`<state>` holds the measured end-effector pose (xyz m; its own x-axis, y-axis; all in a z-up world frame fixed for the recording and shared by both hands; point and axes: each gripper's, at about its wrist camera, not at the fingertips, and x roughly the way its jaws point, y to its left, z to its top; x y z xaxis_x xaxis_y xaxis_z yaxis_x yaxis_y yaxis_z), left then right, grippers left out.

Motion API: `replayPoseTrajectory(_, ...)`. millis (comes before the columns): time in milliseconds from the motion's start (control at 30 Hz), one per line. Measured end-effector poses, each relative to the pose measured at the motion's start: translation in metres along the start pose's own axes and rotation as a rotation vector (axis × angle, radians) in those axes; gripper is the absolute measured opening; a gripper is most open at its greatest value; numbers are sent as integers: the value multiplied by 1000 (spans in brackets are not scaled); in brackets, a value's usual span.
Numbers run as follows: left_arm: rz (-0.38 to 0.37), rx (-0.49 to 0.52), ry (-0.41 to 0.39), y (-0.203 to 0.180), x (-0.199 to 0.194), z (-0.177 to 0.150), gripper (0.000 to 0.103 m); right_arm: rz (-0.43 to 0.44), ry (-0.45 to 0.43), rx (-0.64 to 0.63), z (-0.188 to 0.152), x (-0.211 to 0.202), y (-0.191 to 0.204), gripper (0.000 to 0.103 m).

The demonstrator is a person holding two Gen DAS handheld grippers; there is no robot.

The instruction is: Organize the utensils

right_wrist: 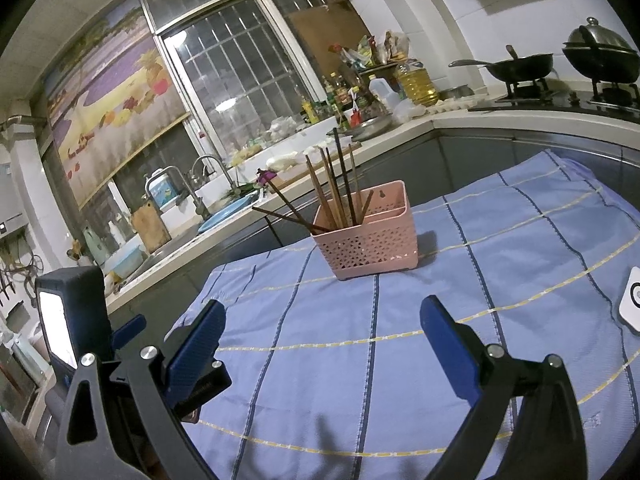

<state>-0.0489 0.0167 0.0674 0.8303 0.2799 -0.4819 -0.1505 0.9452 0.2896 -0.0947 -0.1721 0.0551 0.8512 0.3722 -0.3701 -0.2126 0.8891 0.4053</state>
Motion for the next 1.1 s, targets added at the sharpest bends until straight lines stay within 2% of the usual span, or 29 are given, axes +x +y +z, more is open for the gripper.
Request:
replayPoseTrajectory(600, 14, -27, 28, 11, 8, -2, 97, 11, 14, -7, -1, 5, 6, 96)
replayPoseTrajectory(1100, 24, 20, 33, -14, 1, 4, 97, 14, -14, 48, 1, -6, -21, 96)
